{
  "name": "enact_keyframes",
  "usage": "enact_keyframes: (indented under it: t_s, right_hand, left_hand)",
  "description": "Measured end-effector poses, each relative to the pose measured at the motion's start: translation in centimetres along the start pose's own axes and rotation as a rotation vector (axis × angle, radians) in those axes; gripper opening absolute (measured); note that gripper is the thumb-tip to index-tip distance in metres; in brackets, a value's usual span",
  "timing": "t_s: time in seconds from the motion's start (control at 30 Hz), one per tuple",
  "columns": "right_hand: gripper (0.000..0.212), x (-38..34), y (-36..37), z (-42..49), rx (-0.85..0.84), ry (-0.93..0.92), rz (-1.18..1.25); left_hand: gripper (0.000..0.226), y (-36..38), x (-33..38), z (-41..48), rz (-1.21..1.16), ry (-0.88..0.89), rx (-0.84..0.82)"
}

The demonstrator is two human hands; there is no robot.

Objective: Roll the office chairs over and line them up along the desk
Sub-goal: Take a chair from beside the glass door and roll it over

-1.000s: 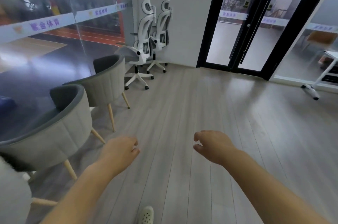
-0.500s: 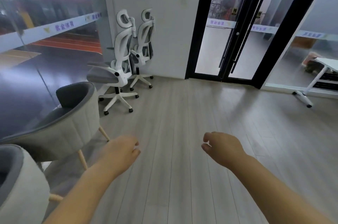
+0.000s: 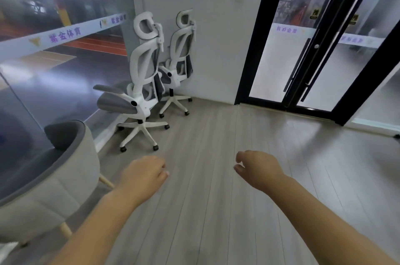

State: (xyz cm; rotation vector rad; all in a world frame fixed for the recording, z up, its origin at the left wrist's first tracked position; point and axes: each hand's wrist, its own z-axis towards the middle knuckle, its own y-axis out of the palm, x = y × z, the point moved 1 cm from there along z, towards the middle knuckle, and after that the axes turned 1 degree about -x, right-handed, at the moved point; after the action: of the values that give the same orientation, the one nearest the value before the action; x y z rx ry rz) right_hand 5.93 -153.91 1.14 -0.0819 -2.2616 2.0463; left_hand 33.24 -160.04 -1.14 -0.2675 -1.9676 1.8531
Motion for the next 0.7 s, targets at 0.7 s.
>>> enact_keyframes:
  t_s: [0.7]
  right_hand:
    - [0.027, 7.6, -4.5, 49.9, 0.047, -0.161, 0.017]
  left_hand:
    - [0.021, -1.9, -8.6, 49.9, -0.108, -0.083, 0.038]
